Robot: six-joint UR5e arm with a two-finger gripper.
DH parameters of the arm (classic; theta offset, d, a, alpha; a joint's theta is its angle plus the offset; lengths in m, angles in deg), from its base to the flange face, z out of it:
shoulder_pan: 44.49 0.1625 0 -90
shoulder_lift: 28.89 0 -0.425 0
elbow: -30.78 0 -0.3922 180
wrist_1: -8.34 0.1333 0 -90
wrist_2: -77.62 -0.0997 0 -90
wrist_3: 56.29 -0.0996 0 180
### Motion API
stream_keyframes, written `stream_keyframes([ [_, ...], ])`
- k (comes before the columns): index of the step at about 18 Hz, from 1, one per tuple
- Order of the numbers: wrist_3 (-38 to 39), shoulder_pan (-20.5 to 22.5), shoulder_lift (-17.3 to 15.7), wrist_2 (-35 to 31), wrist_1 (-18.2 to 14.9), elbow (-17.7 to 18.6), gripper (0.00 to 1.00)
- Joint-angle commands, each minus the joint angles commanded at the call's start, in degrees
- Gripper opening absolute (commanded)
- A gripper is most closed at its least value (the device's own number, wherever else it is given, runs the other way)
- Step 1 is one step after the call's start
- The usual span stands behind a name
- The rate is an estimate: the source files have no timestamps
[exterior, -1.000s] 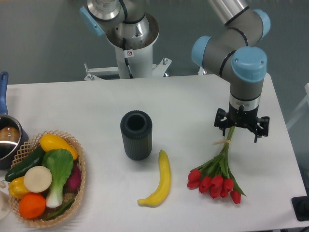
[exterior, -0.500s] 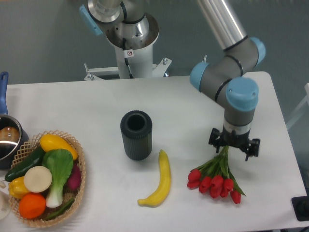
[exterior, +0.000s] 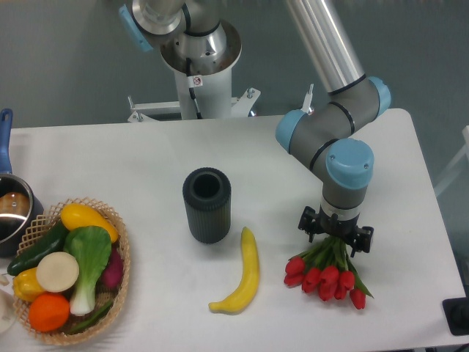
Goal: Pick up the flowers from the table
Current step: 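Lower the open gripper onto the green stems of the red tulips, then lift the gripped tulips up off the table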
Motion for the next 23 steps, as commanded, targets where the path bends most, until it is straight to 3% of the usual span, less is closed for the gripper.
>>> stream_keyframes([
  [2,0.00,0.00,0.09,0.00,0.00,0.00,0.10],
  [3,0.09,0.00,0.18,0.00,0.00,0.00,0.00],
  [9,7.10,0.44,-2.45,0.00,-0.09,0.00,0.00],
  [15,7.03,3.95,-7.20,0.18,-0.79,-0.70,0.00],
  [18,7.55,4.57,-7.47,0.00,-1.05,-1.67,0.00],
  [21,9.14,6.15,-7.91,3.77,-3.33,-4.21,0.00],
  [23,9.23,6.33,-8.52,4.04,-8.32,-7.54,0.00],
])
